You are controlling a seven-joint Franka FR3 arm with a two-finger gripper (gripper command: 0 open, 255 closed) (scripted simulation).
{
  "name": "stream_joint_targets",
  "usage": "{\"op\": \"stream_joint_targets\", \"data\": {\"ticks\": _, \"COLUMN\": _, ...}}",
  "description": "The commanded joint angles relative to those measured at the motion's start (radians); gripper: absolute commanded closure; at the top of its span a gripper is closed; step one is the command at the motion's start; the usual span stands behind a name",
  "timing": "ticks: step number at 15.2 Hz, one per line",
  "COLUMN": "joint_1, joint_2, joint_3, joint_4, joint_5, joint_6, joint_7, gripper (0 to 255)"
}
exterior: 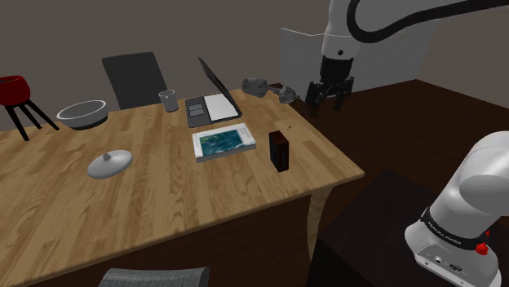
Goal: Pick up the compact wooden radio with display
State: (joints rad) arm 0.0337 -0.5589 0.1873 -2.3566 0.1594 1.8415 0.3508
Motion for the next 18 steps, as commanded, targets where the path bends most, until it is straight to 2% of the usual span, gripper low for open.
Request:
{"op": "stream_joint_targets", "data": {"ticks": 1, "joint_1": 0.002, "joint_2": 0.067, "joint_3": 0.035, "joint_4": 0.016, "joint_5": 0.002, "joint_6": 0.049, "joint_7": 0.041, "gripper": 0}}
{"op": "stream_joint_targets", "data": {"ticks": 6, "joint_1": 0.002, "joint_2": 0.248, "joint_3": 0.117, "joint_4": 0.092, "joint_5": -0.020, "joint_6": 0.142, "joint_7": 0.150, "gripper": 0}}
{"op": "stream_joint_targets", "data": {"ticks": 11, "joint_1": 0.006, "joint_2": 0.447, "joint_3": 0.183, "joint_4": 0.201, "joint_5": -0.084, "joint_6": 0.211, "joint_7": 0.274, "gripper": 0}}
{"op": "stream_joint_targets", "data": {"ticks": 18, "joint_1": 0.008, "joint_2": 0.483, "joint_3": 0.187, "joint_4": 0.153, "joint_5": -0.096, "joint_6": 0.293, "joint_7": 0.283, "gripper": 0}}
